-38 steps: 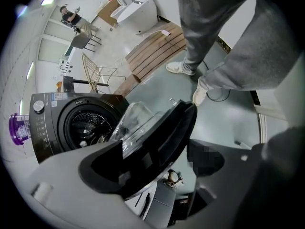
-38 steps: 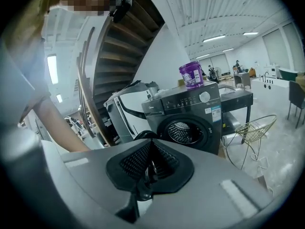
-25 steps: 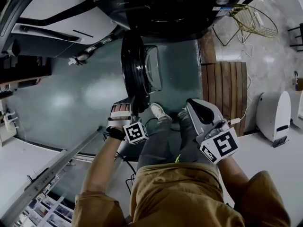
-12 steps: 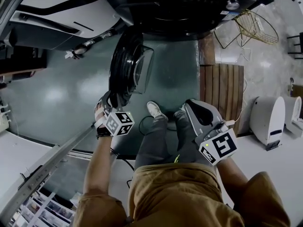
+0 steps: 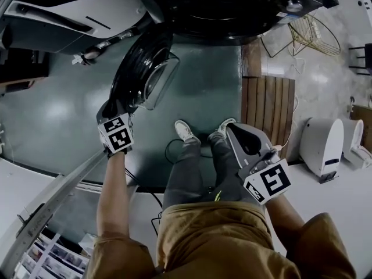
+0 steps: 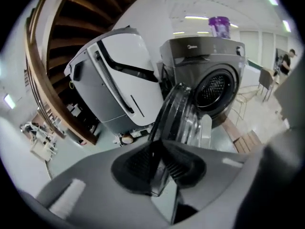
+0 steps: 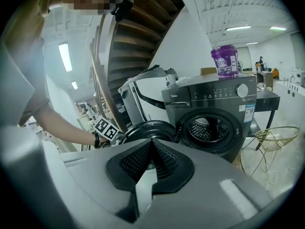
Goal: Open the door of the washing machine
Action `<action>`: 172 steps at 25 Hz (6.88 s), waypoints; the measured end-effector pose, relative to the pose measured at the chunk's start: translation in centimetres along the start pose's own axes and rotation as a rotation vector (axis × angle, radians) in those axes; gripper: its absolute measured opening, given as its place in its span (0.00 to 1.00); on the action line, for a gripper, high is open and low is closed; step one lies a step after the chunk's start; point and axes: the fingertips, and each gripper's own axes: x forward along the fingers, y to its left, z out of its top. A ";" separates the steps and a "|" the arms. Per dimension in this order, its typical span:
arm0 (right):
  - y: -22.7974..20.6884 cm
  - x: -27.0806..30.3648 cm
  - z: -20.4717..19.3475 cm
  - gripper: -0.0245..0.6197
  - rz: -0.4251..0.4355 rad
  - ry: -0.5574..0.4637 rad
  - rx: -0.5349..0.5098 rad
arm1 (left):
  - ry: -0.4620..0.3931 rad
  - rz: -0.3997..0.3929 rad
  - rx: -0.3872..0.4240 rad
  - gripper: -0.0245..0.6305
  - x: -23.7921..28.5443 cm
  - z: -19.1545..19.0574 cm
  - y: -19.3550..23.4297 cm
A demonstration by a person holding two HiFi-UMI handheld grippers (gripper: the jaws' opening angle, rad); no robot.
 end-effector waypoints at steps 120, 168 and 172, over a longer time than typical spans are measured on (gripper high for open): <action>-7.8 -21.8 24.5 0.05 -0.342 -0.499 -0.291 | -0.906 -0.218 -0.230 0.13 -38.5 28.4 -4.3; -10.0 -21.2 25.4 0.04 -0.266 -0.498 -0.312 | -0.912 -0.201 -0.228 0.13 -39.7 29.7 -8.0; -10.3 -21.1 25.2 0.04 -0.257 -0.495 -0.308 | -0.916 -0.194 -0.227 0.13 -39.5 29.7 -8.4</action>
